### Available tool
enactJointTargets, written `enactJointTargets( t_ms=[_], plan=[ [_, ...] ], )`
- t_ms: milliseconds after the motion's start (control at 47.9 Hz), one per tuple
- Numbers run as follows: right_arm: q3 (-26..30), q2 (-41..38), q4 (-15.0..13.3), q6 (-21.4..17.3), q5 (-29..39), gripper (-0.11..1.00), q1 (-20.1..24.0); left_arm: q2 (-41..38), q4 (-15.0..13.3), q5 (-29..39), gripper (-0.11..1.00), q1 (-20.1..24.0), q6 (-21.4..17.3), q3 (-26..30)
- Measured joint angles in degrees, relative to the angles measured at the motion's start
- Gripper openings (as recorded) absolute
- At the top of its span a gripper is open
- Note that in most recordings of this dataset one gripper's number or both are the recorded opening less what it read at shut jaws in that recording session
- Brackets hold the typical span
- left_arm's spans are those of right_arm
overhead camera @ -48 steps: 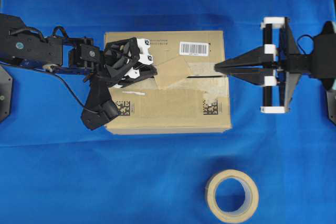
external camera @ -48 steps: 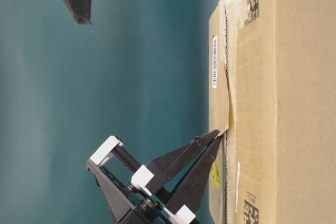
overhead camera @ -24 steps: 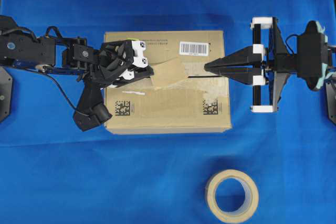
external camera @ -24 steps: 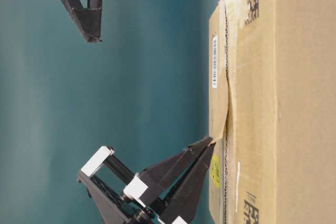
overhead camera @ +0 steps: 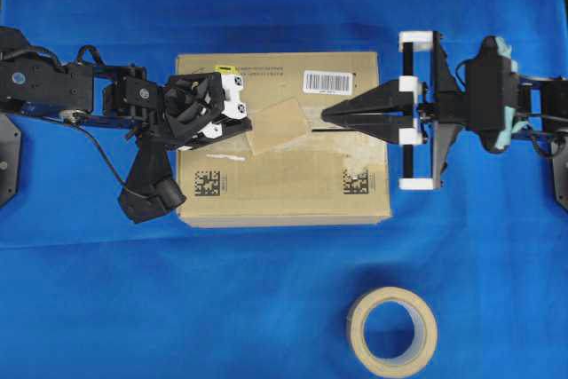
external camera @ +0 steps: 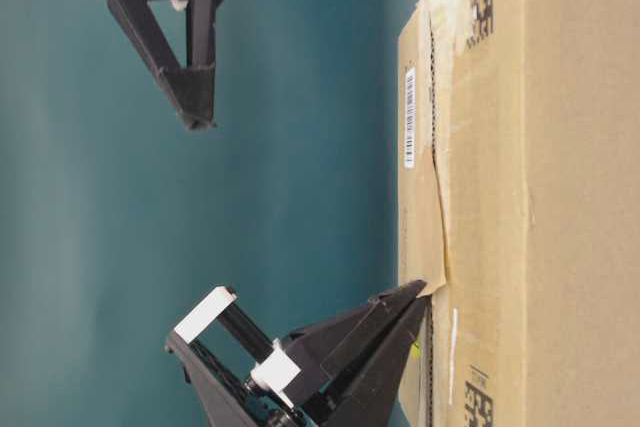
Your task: Apply tape along the seams of the closed cardboard box to seal it securely.
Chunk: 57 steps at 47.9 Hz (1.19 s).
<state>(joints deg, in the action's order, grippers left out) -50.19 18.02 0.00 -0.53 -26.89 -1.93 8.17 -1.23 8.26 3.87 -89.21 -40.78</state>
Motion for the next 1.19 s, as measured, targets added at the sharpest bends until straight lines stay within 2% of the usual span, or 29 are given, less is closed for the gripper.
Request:
enactJointTargets(
  t_ms=[63,146,272,313,522,961,1191],
  plan=[
    [0.35,-0.26,0.00,0.00,0.00,0.02,-0.09,0.00,0.00,0.09,0.00,0.09,0.00,0.00],
    [0.88,-0.79,0.09,-0.09,-0.09,0.22,-0.18,0.00,0.00,0.09,0.00,0.09,0.00,0.09],
    [1.58,-1.67,0.44,-0.18,-0.09,0.60,-0.35,-0.62,0.00,0.09,0.00,0.09,0.00,0.62],
    [1.85,-2.02,0.44,-0.18,0.00,0.67,-0.35,-0.88,0.00,0.09,0.00,0.09,0.26,0.88],
    [4.31,-5.27,0.53,-0.18,0.97,0.50,-0.70,-1.32,0.00,0.26,0.00,0.00,0.53,1.23],
    [8.53,-18.81,1.41,-0.44,1.85,0.49,-2.99,-1.41,0.00,0.26,0.00,0.00,0.70,1.23],
    [8.53,-21.18,1.67,-0.53,1.93,0.49,-2.99,-1.32,0.00,0.35,0.00,0.09,0.70,1.23]
  ],
)
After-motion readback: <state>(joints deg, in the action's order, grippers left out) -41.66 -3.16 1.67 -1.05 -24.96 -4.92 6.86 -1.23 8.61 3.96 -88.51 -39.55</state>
